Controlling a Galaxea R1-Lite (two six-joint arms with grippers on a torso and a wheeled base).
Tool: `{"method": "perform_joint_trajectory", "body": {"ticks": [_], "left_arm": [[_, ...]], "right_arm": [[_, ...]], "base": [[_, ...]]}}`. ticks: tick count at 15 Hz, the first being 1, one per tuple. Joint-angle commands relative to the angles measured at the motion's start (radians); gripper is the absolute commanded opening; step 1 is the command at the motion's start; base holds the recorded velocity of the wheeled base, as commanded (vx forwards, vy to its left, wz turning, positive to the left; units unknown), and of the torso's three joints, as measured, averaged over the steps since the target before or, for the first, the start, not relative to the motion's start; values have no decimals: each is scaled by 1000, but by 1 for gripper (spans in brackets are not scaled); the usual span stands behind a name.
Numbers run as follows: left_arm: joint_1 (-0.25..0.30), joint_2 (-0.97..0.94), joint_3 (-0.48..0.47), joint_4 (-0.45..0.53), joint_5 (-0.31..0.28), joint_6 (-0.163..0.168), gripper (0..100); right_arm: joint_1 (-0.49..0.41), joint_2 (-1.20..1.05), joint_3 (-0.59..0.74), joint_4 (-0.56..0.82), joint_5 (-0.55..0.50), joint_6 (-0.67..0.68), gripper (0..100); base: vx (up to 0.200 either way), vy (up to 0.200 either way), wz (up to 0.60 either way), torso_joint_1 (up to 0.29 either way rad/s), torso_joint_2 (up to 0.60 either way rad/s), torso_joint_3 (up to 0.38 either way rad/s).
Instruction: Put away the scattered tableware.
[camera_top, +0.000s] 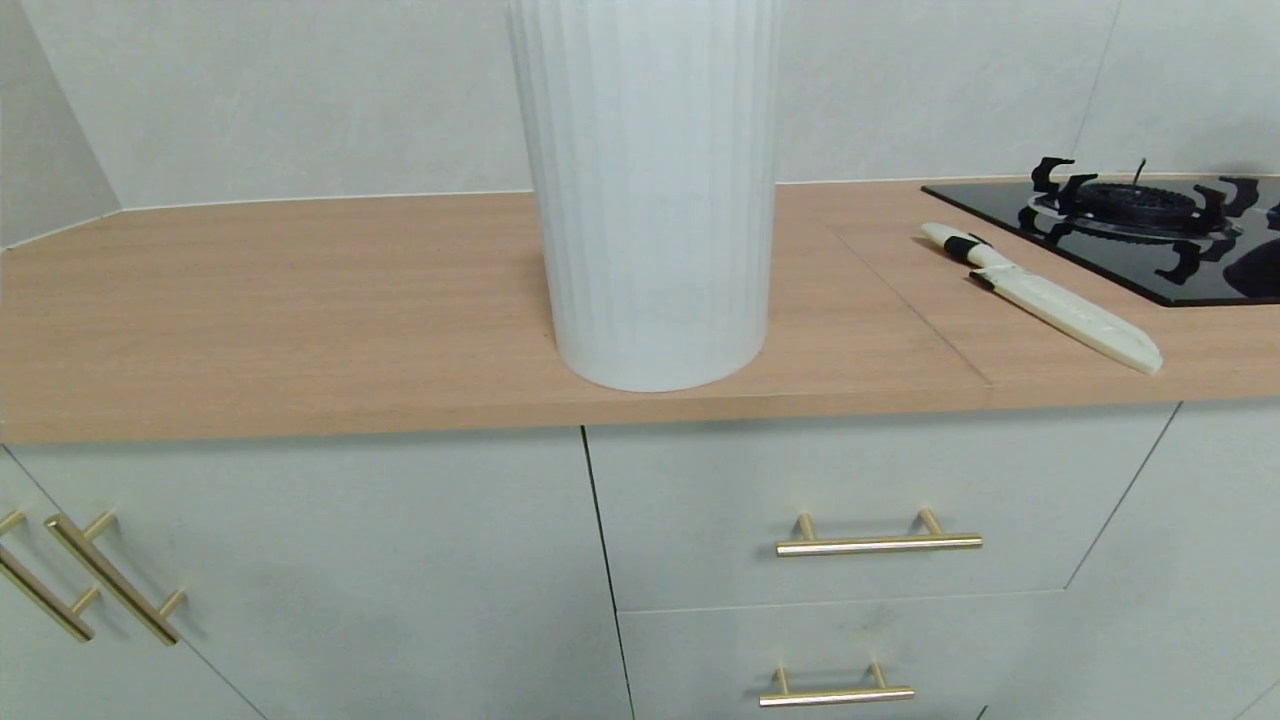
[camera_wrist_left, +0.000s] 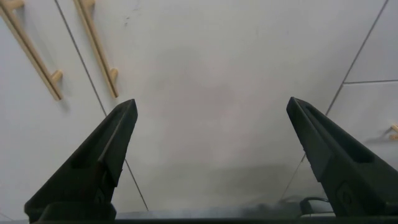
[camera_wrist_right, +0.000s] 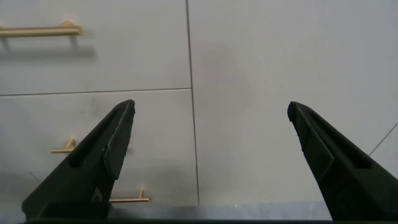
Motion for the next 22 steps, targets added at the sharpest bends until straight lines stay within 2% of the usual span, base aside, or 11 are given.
{"method": "perform_joint_trajectory", "body": {"ticks": [1,14,18,22], "left_arm": [[0,0,0,0,0,0,100],[0,0,0,0,0,0,100],[0,0,0,0,0,0,100],[0,0,0,0,0,0,100]], "right_arm": [[0,1,0,0,0,0,100],[0,1,0,0,0,-2,100],[0,1,0,0,0,-2,100],[0,1,0,0,0,-2,100]], "base": [[0,0,0,0,0,0],[0,0,0,0,0,0],[0,0,0,77,-235,-245],[0,0,0,144,-511,-304]]}}
